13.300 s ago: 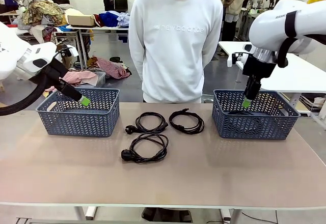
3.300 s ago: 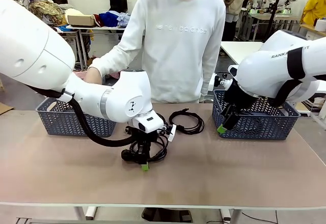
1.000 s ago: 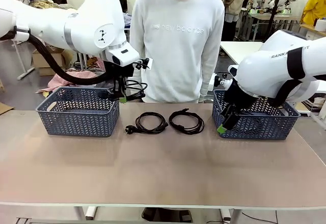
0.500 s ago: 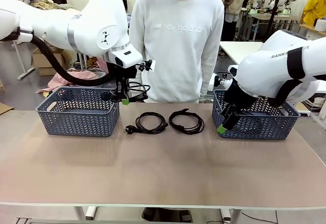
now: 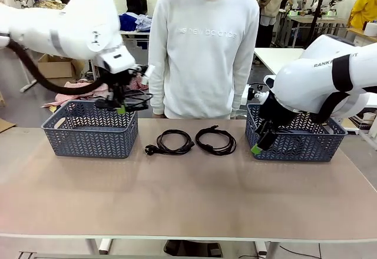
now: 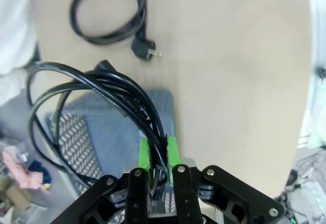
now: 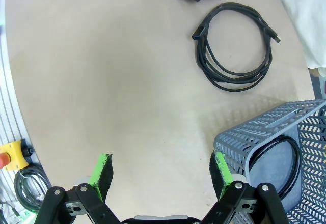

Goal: Organize the cables according to human instructions.
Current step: Pick up a bundle of cables and place it in the basket indicated by the human.

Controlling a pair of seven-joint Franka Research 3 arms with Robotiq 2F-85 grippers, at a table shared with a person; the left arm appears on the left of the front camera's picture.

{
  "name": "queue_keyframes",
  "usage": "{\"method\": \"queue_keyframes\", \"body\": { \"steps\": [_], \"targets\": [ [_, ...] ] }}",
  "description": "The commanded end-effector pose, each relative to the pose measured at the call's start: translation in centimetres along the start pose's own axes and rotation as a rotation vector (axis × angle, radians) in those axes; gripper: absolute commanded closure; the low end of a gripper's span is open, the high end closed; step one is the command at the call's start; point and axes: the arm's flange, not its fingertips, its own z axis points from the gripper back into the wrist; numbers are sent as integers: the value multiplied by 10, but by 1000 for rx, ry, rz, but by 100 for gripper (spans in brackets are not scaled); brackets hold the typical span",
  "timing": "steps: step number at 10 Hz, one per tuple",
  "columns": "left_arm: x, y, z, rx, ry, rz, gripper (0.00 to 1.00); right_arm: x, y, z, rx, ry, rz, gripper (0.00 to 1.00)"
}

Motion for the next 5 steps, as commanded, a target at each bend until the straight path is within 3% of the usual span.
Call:
{"method": "queue_keyframes", "body": {
  "steps": [1, 5],
  "targets": [
    [-37, -6, 1, 12, 8, -84, 84, 1, 1, 0, -4, -1, -2, 0],
    [-92, 5, -18, 2, 22, -82, 84, 1, 1, 0, -4, -1, -2, 0]
  ]
}}
